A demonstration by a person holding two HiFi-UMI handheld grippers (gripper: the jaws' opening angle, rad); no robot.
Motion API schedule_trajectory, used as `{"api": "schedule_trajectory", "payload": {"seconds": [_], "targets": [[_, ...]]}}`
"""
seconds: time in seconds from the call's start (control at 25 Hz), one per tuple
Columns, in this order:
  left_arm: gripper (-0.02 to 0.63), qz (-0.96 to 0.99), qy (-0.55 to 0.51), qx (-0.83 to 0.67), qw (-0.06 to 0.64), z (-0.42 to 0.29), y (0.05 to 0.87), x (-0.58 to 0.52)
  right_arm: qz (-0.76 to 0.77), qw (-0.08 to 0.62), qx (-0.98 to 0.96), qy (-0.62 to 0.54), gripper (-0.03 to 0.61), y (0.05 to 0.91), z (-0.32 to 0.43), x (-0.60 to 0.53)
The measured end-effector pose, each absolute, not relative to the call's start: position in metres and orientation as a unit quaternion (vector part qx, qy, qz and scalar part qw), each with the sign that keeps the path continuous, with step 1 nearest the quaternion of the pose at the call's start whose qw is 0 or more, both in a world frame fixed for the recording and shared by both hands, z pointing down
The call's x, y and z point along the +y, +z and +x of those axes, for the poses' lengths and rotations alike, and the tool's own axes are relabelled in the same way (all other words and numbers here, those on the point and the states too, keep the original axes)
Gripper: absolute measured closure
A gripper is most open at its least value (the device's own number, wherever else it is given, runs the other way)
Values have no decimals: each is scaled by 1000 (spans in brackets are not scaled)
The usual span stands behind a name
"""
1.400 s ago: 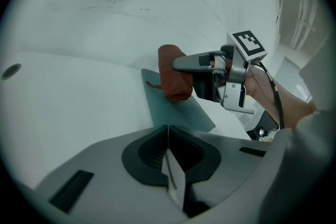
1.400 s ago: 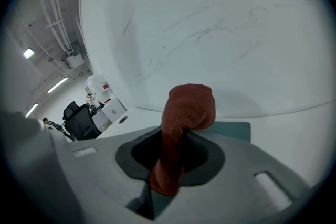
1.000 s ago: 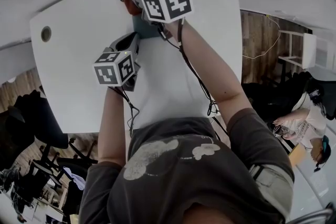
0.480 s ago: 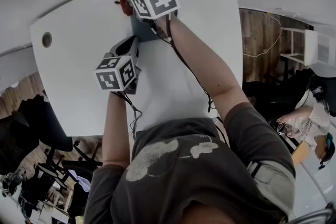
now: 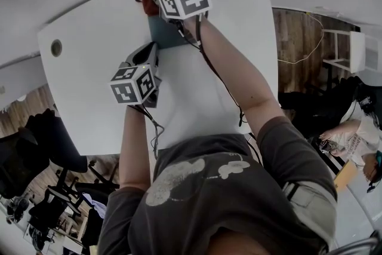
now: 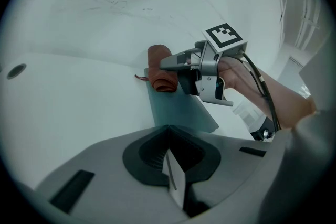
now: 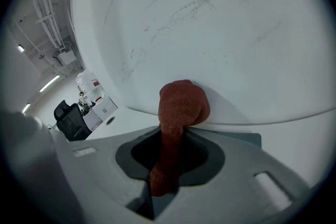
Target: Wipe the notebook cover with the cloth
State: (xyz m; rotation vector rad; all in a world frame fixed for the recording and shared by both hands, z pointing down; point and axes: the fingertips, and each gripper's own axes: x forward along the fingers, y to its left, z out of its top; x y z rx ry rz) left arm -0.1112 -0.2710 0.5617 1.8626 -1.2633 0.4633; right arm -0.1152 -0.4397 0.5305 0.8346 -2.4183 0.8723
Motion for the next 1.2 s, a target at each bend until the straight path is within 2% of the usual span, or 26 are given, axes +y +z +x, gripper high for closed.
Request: {"api": "schedule_trajectory", "payload": {"seconds": [0.36,1.2], "targets": [[605,740,191,-501,406,-117,562,-271,338,203,-856,335,500,533,-78,-448],[606,742,203,-498,401,-117,564,-271,388,217,-831,334,499,545,-9,-453]]}}
